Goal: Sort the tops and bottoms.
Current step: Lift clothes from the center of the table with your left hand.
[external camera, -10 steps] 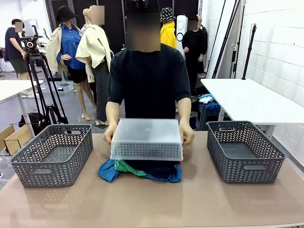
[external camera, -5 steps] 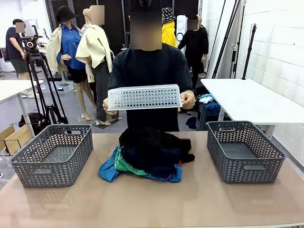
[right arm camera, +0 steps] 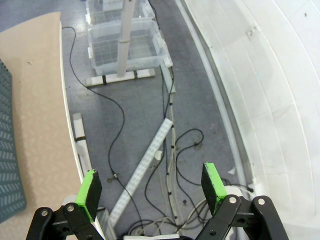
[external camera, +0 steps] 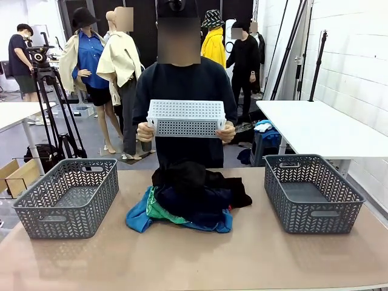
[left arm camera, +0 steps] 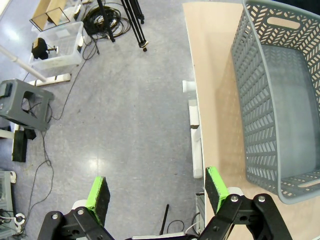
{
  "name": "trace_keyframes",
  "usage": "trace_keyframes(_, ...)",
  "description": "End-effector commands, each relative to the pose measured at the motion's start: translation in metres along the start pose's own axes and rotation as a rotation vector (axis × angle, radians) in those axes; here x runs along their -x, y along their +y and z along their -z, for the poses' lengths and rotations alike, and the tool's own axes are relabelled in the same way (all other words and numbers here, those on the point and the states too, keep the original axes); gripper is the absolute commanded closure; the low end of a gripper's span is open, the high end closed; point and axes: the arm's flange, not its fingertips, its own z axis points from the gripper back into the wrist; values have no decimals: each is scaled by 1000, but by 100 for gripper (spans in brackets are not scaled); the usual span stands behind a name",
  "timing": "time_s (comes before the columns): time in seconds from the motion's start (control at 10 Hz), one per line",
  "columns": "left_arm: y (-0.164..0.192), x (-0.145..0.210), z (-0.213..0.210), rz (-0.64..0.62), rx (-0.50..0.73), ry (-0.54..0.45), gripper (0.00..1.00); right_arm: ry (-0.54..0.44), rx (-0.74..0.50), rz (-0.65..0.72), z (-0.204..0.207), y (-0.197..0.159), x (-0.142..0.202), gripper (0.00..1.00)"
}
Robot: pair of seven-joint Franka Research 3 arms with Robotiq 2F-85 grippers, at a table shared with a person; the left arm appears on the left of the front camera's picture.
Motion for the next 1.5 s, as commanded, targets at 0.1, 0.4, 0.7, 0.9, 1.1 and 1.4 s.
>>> trace_keyframes(0.1,3,2,0,7,-8,-9,0,0,0,2,0,0,0,0)
trace_keyframes(0.4,3,2,0,7,-8,-9,0,0,0,2,0,0,0,0)
trace_keyframes(0.7,3,2,0,7,-8,-9,0,0,0,2,0,0,0,0)
trace_keyframes(0.9,3,2,0,7,-8,-9,0,0,0,2,0,0,0,0)
trace_keyframes(1.1,3,2,0,7,-8,-9,0,0,0,2,0,0,0,0)
trace_keyframes(1.4,3,2,0,7,-8,-9,0,0,0,2,0,0,0,0)
